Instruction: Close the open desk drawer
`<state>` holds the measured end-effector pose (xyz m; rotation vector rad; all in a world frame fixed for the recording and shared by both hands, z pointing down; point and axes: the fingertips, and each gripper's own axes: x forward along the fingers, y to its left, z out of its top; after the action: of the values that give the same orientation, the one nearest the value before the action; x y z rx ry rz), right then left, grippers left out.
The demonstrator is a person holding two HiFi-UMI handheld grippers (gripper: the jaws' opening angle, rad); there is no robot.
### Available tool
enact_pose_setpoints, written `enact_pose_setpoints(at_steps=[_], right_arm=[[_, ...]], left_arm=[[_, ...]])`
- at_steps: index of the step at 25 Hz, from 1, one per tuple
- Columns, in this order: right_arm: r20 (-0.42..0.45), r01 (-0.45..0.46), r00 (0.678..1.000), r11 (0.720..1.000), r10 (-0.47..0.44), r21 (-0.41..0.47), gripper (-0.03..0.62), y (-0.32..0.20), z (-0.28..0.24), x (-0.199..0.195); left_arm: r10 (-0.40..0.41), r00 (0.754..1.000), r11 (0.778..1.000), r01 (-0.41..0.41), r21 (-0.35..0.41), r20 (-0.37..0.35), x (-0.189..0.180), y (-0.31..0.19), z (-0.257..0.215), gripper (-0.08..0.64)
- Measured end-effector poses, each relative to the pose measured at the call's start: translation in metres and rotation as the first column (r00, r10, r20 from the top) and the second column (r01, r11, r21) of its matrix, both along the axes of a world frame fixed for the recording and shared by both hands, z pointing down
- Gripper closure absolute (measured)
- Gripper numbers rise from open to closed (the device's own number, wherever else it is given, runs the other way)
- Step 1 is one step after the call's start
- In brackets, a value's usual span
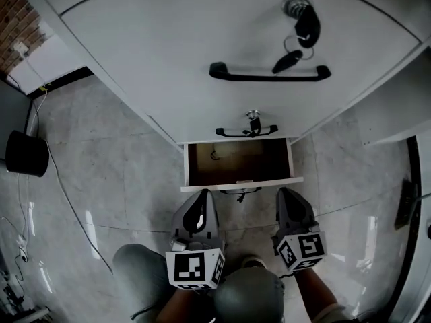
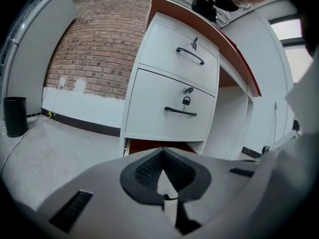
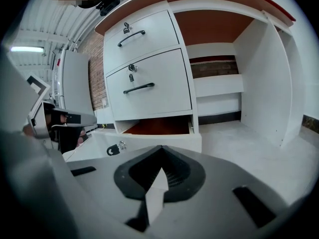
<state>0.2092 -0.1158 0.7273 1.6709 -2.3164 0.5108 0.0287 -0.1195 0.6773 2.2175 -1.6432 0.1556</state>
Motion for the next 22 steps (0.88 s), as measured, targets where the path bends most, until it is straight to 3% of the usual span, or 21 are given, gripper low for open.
enact_pose_setpoints(at_steps=[5,8,15,22], right_arm=[[-0.026,0.021,0.999,1.000,-0.022,-0.020,0.594,0.011,0.017,-0.025],[0.006,0.043,0.999,0.999,-0.043,-0.018,0.591,0.014,0.024,-0.046],[0.066,0.032,0.997,0.999,-0.032,0.003,0.472,0.010,0.023,-0.071],[0.096,-0.043,0.994,0.999,0.043,0.000,0.396,0.014,0.013,-0.065]], left_arm=[[0.028,0.999,0.999,-0.028,0.026,-0.016,0.004,0.001,-0.006,0.560],[0.002,0.999,1.000,-0.001,0.026,-0.052,-0.009,-0.001,-0.009,0.560],[-0.100,0.994,0.995,0.101,0.019,-0.050,-0.060,-0.005,-0.007,0.560],[-0.139,0.989,0.990,0.140,0.026,-0.042,-0.089,-0.011,-0.003,0.560]])
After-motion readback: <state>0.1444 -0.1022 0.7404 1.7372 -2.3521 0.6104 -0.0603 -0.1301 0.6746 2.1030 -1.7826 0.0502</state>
